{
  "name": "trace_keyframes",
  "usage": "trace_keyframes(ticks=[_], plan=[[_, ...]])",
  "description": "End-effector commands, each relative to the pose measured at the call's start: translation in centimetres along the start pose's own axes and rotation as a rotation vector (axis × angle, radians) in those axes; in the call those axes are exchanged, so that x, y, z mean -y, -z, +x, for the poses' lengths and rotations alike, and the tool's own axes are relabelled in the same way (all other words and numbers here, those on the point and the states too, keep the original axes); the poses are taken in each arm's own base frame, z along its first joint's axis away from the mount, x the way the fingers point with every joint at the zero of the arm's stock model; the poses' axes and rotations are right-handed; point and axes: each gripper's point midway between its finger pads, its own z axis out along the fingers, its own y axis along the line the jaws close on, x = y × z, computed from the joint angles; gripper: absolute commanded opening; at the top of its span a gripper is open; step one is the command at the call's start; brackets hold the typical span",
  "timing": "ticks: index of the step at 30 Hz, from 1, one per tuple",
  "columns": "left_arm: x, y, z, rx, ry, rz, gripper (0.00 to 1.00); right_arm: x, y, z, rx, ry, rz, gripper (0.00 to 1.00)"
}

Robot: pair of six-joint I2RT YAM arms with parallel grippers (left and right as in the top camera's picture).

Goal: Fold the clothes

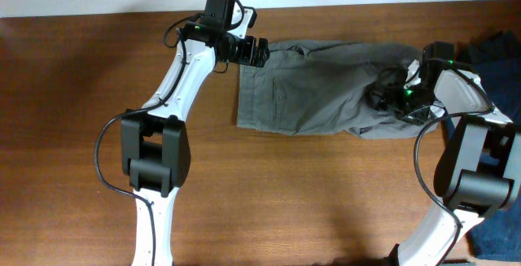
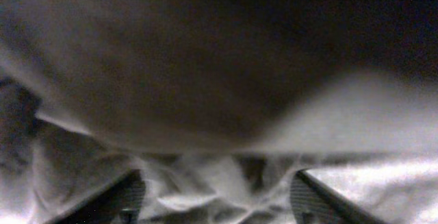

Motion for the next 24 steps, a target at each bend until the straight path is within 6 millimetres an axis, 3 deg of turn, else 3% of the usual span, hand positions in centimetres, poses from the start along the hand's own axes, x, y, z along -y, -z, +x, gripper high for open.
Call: trace_keyframes(ticks=[1,6,13,16,20,24], plan=[[0.1,-0.3,0.0,-0.001,0.010,0.014,0.99,0.2,-0.7,0.0,-0.002,-0.023,-0.010,0.54],[0.1,-0.3,0.0,-0.001,0.010,0.014,0.99,0.1,-0.7,-0.3,0.010,-0.019,-0.012,0.47],[0.1,-0.3,0.0,-0.002,0.010,0.014,0.99,0.2,-0.7,-0.8,0.029,-0.024,-0.007,0.05],[0.1,-0.3,0.0,-0.002,0.010,0.014,0.99,1.3,0.0,-1.5,0.062,-0.051,0.066,0.04],[0.1,-0.3,0.0,-0.002,0.010,0.014,0.99,1.5,2.7,-2.6,0.114,-0.044,0.112,0.04],[0.1,-0.3,0.0,-0.001,0.010,0.014,0.99,2.5,7.4,-2.9,0.150,-0.047,0.234,0.04]])
